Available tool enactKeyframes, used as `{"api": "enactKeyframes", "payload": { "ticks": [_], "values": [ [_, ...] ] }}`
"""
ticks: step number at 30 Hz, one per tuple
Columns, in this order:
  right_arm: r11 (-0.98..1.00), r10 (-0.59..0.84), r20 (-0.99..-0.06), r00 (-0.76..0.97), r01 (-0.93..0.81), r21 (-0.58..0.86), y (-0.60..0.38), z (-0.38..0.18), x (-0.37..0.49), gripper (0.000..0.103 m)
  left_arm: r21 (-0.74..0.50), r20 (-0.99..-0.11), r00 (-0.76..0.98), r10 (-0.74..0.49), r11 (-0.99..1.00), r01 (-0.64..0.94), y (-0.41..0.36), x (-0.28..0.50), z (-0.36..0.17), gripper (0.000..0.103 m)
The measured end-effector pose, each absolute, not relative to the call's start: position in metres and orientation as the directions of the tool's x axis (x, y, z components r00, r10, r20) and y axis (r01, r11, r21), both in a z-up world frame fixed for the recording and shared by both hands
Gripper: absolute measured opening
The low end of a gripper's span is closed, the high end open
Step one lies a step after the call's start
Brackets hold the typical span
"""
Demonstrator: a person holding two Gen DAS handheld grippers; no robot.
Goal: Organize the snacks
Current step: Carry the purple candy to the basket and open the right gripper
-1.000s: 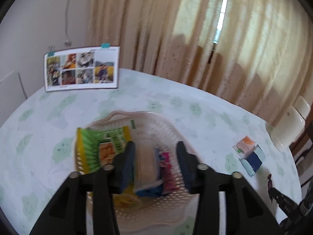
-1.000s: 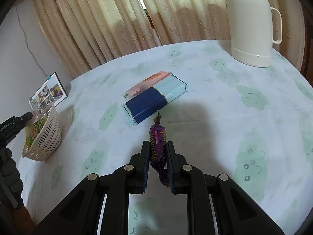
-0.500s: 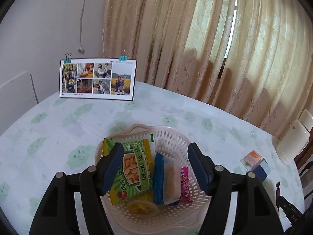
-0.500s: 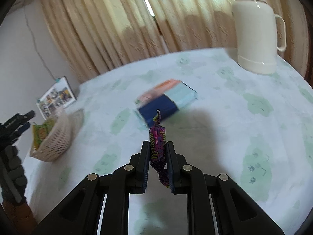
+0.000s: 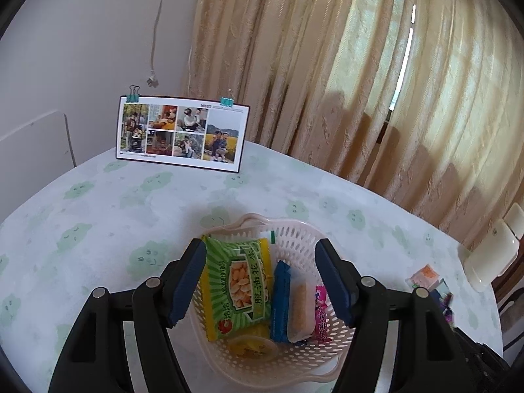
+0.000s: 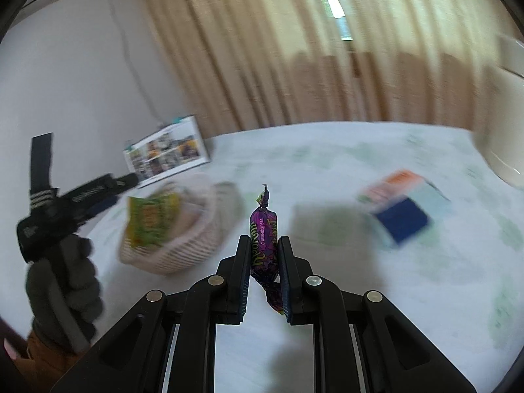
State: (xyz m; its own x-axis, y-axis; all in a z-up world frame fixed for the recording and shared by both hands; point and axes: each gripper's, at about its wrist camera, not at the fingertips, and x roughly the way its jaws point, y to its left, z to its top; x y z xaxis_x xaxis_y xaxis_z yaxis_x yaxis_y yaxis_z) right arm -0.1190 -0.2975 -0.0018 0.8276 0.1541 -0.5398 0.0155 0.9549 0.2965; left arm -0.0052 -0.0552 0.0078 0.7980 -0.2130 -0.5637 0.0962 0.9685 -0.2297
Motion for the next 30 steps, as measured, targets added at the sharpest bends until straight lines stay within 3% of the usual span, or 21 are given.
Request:
{"api": "enactKeyframes", "payload": {
  "ticks": [12, 16, 30],
  "values": [
    [0.951, 0.264, -0.558, 0.787, -0.114, 0.288, -0.209, 0.011, -0.037, 0.018, -0.271, -0.549, 0.812, -0.199, 0.961, 0.052, -0.040, -0.010, 0.016, 0.067],
    [0.970, 0.193, -0.593, 0.782, -0.060, 0.237, -0.197, 0.001, -0.019, 0.027, -0.273, -0.559, 0.804, -0.203, 0.961, 0.054, -0.041, -0.008, 0.014, 0.068],
    [0.955, 0.119, -0.585, 0.802, 0.069, 0.289, -0.241, -0.017, -0.032, 0.027, -0.245, -0.567, 0.798, -0.203, 0.967, 0.072, -0.050, -0.010, 0.009, 0.068]
  ]
}}
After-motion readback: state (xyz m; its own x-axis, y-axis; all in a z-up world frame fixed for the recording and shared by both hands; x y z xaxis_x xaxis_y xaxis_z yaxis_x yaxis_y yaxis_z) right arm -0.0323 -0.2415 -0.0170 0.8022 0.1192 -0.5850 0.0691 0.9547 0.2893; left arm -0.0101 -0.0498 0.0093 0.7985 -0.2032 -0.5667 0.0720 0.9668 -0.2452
